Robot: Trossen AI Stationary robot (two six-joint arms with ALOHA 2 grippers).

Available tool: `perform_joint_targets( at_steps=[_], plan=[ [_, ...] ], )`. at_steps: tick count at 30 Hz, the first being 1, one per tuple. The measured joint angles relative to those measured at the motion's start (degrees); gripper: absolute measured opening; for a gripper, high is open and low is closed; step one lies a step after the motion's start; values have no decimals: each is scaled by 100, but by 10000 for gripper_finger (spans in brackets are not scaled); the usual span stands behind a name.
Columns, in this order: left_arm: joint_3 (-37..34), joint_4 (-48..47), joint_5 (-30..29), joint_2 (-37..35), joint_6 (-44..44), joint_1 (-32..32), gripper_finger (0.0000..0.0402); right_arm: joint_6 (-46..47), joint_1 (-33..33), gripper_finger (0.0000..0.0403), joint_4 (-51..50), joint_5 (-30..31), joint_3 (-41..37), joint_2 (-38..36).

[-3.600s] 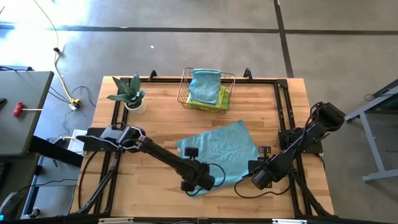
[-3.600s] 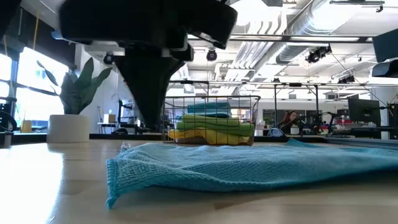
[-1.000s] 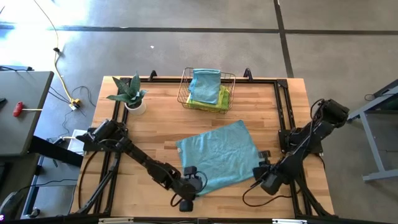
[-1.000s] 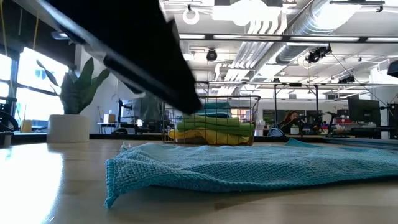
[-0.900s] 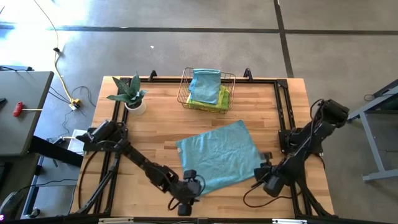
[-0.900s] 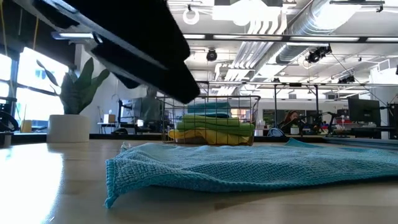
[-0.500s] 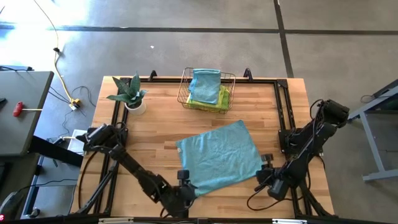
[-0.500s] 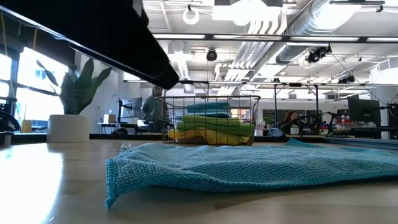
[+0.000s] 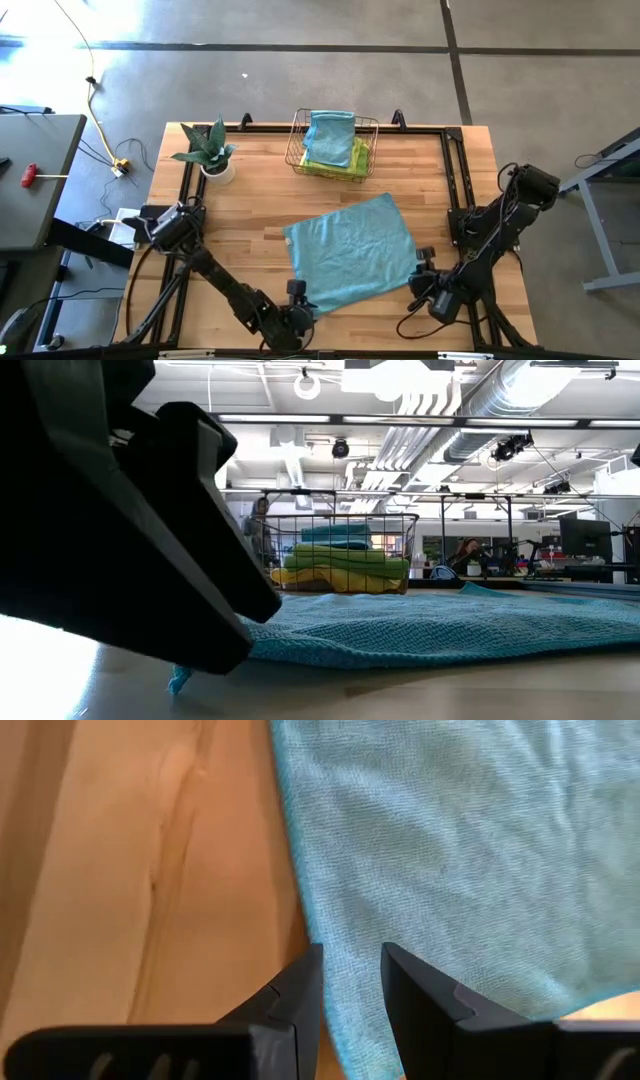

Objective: Fold microfiber towels
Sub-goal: Fold the blue microfiber towel

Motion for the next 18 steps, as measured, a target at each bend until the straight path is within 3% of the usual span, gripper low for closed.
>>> perform_joint_targets(
  at_steps=[5, 11, 18],
  plan=[
    [9, -120, -59, 108, -212, 2, 168, 12, -15, 94, -36, 128, -4, 7],
    [38, -454, 12, 153, -1116, 33, 161, 19, -15, 94, 26, 269, -4, 7],
    [24, -428, 106, 136, -1261, 33, 70, 108, -15, 94, 84, 285, -86, 9]
  ],
)
